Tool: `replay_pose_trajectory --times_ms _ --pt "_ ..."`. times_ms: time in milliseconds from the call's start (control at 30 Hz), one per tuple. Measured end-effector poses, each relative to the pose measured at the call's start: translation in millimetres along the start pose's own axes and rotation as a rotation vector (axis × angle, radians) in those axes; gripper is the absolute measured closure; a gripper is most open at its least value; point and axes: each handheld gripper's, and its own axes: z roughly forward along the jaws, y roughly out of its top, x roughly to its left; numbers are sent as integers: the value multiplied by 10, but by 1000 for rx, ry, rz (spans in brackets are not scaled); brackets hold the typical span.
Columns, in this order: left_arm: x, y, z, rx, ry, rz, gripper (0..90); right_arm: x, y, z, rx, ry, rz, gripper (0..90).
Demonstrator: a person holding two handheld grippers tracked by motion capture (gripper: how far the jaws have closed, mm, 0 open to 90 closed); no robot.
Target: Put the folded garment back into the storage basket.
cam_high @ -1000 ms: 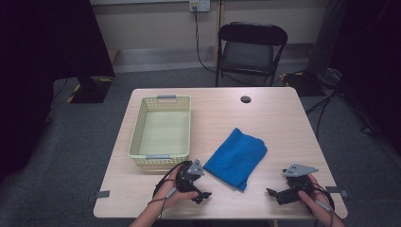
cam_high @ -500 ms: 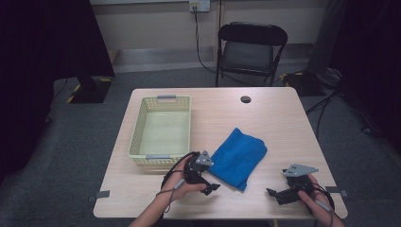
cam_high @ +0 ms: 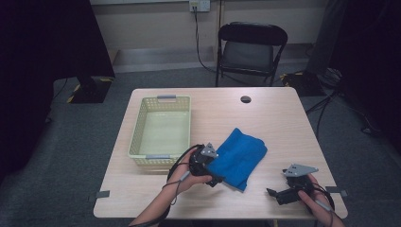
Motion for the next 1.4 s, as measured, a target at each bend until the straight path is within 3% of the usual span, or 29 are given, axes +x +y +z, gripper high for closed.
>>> replay_pose_trajectory --times_ms 267,533,633,1400 --pt "23 125 105 8 14 6 66 0 0 0 0 0 0 0" --pt "52 247 244 -8 20 -33 54 0 0 0 0 0 0 0" --pt "64 303 291 -8 30 -27 58 0 0 0 0 0 0 0" --pt "177 547 678 19 62 -26 196 0 0 0 0 0 0 0"
